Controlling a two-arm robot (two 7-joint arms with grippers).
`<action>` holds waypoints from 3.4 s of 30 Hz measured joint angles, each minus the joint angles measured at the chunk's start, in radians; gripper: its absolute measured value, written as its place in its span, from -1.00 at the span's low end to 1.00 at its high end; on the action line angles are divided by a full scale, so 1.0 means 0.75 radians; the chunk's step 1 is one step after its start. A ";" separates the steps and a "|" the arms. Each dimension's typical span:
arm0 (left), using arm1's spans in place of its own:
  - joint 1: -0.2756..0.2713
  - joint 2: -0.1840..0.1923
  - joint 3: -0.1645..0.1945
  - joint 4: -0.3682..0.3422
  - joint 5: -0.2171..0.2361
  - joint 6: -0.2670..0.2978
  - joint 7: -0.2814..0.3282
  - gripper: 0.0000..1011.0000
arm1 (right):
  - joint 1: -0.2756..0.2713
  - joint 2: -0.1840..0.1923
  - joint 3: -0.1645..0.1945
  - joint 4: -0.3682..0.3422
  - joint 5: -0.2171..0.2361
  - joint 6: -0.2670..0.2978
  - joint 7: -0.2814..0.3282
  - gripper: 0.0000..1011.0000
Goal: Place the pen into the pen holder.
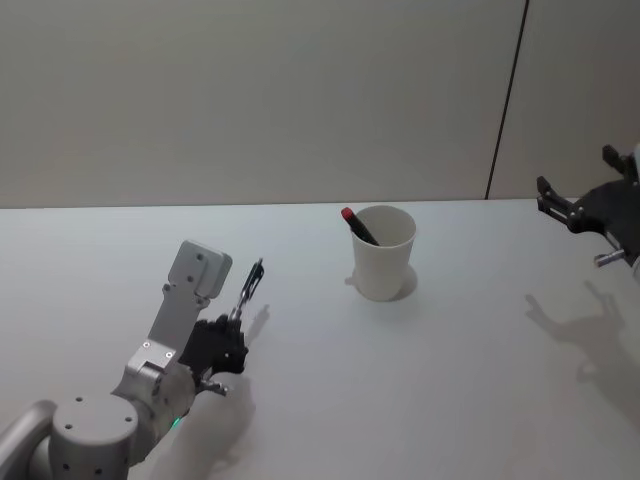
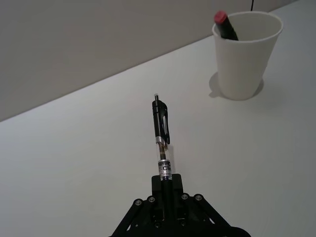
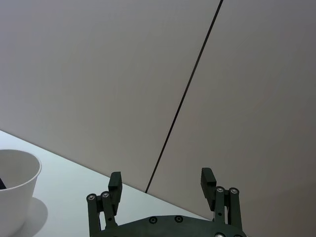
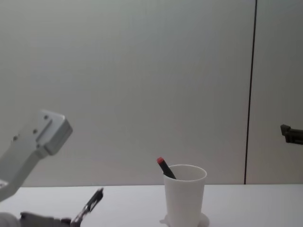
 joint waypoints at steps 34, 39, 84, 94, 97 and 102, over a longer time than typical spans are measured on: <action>-0.077 0.033 -0.021 0.054 0.113 -0.633 -0.529 -0.75 | 0.000 0.000 0.000 0.000 0.000 0.000 0.000 0.98; -0.102 0.021 -0.018 0.077 0.116 -0.693 -0.602 -0.75 | 0.000 0.000 0.000 0.000 0.000 0.000 0.000 0.98; -0.446 -0.198 0.040 0.460 0.221 -0.890 -0.961 -0.75 | 0.000 0.000 0.000 0.000 0.000 0.000 0.000 0.98; -0.470 -0.218 0.049 0.505 0.188 -0.933 -0.985 -0.75 | 0.000 0.000 0.000 0.000 0.000 0.000 0.000 0.98; -0.475 -0.224 0.053 0.518 0.175 -0.949 -0.999 -0.75 | 0.000 0.000 0.000 0.000 0.000 0.000 0.000 0.98; -0.482 -0.230 0.060 0.534 0.152 -0.974 -1.031 -0.75 | 0.000 0.000 0.000 0.000 0.000 0.000 0.000 0.98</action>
